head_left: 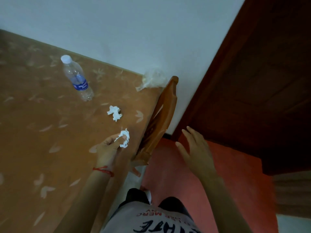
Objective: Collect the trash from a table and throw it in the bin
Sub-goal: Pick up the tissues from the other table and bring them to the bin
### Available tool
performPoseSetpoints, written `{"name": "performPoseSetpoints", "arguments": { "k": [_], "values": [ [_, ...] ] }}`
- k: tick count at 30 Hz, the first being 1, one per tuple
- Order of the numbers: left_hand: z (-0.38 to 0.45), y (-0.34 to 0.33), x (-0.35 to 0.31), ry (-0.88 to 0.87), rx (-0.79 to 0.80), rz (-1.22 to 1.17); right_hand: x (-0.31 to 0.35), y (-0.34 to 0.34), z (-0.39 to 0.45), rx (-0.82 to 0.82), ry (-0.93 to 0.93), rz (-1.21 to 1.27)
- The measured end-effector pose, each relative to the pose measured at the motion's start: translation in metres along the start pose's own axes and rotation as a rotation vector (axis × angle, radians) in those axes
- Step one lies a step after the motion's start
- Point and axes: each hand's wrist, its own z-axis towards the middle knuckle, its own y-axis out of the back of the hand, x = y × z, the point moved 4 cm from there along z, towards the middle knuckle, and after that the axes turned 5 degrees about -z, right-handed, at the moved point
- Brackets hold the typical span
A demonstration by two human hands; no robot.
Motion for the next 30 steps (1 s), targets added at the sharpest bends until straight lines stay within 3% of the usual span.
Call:
{"name": "performPoseSetpoints", "arguments": {
  "k": [7,20,26,30],
  "values": [
    [0.026,0.001,-0.004,-0.025,-0.145,-0.136,0.028,0.001,0.075,0.030,0.249,0.038],
    [0.031,0.003,0.005,-0.142,-0.702,-0.435,0.097,-0.031,0.194,0.312,0.901,0.047],
    [0.024,0.008,0.021,-0.144,-0.833,-0.512,0.118,-0.051,0.211,0.404,1.045,0.080],
    [0.034,0.018,0.034,-0.091,-0.839,-0.523,0.129,-0.066,0.219,0.439,1.072,0.073]
  ]
}}
